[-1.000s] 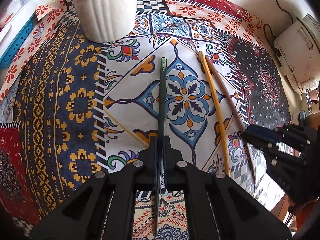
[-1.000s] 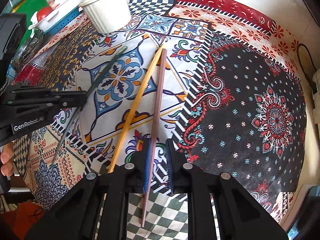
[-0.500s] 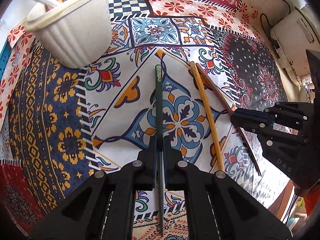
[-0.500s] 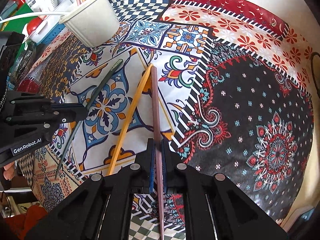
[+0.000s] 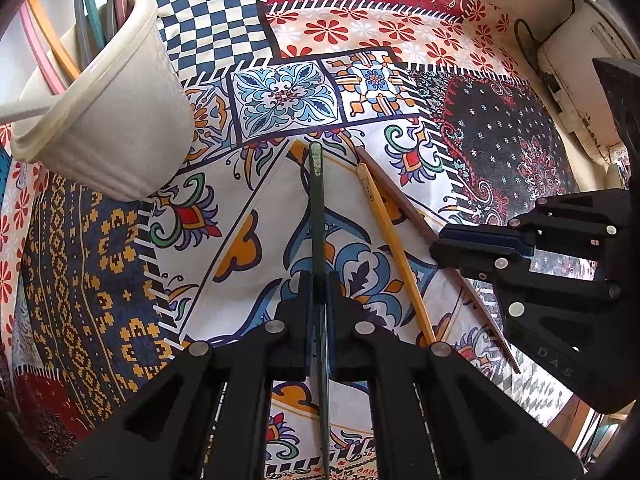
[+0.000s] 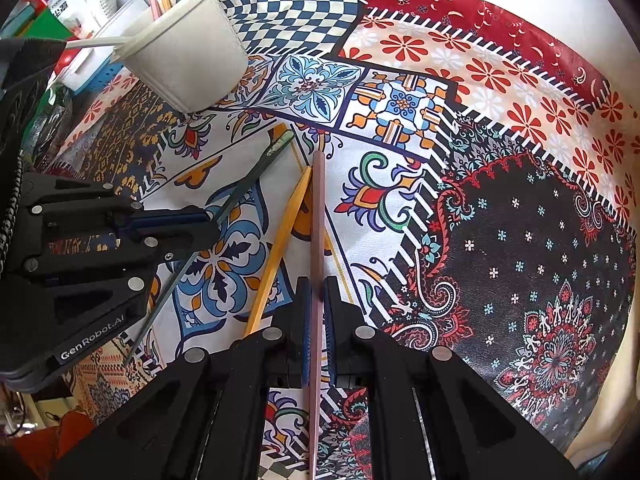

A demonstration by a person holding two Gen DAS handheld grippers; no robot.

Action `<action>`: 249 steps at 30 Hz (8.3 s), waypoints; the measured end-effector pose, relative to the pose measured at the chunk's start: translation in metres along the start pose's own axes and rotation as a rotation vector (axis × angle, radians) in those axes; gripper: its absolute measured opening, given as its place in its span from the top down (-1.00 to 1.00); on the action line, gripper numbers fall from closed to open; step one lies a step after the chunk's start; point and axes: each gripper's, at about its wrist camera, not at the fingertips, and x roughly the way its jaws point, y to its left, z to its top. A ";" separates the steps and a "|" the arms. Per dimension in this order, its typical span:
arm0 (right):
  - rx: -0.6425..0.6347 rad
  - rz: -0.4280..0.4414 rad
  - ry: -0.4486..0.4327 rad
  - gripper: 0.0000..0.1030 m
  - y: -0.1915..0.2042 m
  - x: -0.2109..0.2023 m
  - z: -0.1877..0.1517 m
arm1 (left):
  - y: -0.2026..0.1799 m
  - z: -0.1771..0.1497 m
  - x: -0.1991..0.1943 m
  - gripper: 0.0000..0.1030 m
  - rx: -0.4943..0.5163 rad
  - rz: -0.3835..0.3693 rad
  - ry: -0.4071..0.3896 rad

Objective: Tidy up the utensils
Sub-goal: 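Lift the green stick with the left tool while the right tool lifts the pink chopstick, then drop the green stick into the white cup with the left tool while the right carries the pink chopstick, then grasp a yellow chopstick on the cloth with the left tool while the right holds the pink chopstick, then lift the yellow chopstick above the cup with the left tool while the right carries the pink chopstick, then drop the yellow chopstick into the cup with the left tool while the right drops the pink chopstick in, then grasp another yellow chopstick on the cloth with the right tool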

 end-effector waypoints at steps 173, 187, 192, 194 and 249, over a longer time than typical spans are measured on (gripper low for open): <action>0.226 -0.109 -0.552 0.89 -0.049 -0.187 -0.038 | -0.061 0.076 -0.003 0.91 -0.094 0.039 -0.104; 0.114 -0.077 -0.612 0.89 -0.012 -0.205 0.014 | 0.021 0.037 -0.174 1.00 -0.215 -0.010 -0.507; 0.052 -0.060 -0.640 0.89 0.010 -0.212 0.037 | 0.043 0.029 -0.230 1.00 -0.230 0.011 -0.639; 0.028 -0.055 -0.651 0.89 0.020 -0.215 0.046 | 0.049 0.027 -0.246 1.00 -0.232 0.012 -0.676; -0.206 -0.231 -0.113 0.41 -0.018 -0.016 0.105 | 0.131 -0.008 -0.201 0.16 -0.335 0.120 -0.553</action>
